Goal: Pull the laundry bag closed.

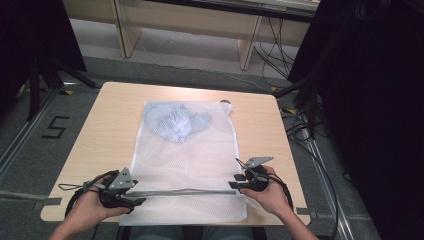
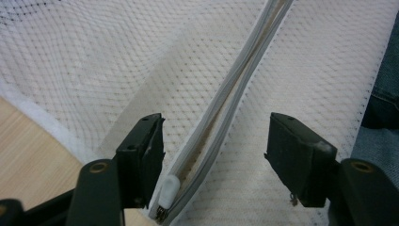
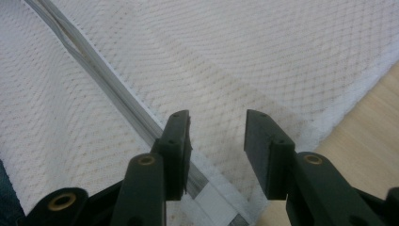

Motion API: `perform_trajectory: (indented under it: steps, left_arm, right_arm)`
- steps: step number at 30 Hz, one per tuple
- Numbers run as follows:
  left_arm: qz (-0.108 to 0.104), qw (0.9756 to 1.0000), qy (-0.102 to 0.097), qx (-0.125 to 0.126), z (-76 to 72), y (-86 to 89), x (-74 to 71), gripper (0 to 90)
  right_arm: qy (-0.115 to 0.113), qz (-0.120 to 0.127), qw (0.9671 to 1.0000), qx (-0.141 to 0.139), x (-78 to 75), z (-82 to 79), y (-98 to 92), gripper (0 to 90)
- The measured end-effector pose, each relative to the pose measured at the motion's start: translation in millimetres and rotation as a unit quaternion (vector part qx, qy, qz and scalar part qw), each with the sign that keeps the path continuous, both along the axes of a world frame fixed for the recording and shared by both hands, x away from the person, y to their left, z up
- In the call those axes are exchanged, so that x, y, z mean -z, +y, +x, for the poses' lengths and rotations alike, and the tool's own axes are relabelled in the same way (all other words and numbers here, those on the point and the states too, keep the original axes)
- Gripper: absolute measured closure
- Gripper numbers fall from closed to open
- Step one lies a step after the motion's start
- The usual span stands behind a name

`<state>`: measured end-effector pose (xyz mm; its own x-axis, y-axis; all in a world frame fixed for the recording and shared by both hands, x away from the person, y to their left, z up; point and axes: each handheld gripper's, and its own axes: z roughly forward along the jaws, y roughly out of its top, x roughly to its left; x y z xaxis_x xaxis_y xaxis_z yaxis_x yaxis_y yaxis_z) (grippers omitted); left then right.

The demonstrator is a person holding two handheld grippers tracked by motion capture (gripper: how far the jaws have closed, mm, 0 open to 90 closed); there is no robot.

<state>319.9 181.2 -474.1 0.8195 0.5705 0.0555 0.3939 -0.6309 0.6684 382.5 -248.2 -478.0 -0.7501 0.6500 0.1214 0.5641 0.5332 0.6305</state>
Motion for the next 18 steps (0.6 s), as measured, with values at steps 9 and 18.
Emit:
perform_trajectory:
  steps: [9,18]
  left_arm:
    - [0.001,0.9996,0.027,-0.004,5.9,22.0,-8.7,35.4]
    - [0.031,0.997,0.063,0.031,15.2,45.6,-13.4,36.7]
  right_arm:
    - [-0.01,0.002,0.9998,-0.017,-2.8,2.7,7.7,61.5]
    - [-0.014,0.0,0.9995,-0.029,-11.8,6.1,18.9,62.4]
